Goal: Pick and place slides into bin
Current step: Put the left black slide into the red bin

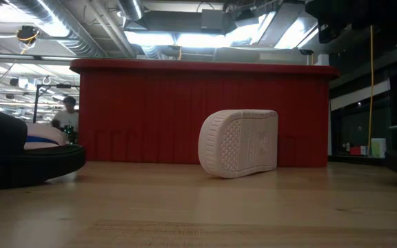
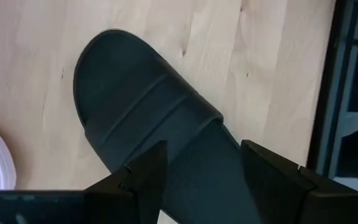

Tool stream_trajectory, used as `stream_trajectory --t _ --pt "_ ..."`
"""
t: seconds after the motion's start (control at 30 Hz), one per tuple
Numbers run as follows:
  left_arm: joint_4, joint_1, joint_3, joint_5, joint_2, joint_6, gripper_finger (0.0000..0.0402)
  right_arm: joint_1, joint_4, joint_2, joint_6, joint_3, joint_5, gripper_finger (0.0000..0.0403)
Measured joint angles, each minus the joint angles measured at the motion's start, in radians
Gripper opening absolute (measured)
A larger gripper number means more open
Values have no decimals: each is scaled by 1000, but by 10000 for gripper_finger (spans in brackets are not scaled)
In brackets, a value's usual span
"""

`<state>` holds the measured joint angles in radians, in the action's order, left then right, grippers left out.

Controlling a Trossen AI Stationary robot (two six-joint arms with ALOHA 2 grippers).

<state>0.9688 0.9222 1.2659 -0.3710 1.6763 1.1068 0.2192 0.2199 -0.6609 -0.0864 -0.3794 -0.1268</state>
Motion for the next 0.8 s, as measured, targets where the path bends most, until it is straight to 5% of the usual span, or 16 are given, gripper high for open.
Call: stream_trajectory --t 0.33,0.8 --pt "6 -10 -1 -6 97 -165 196 0 0 0 0 0 0 6" --pt "131 -15 -1 -20 105 -171 196 0 0 0 -1 0 0 6"
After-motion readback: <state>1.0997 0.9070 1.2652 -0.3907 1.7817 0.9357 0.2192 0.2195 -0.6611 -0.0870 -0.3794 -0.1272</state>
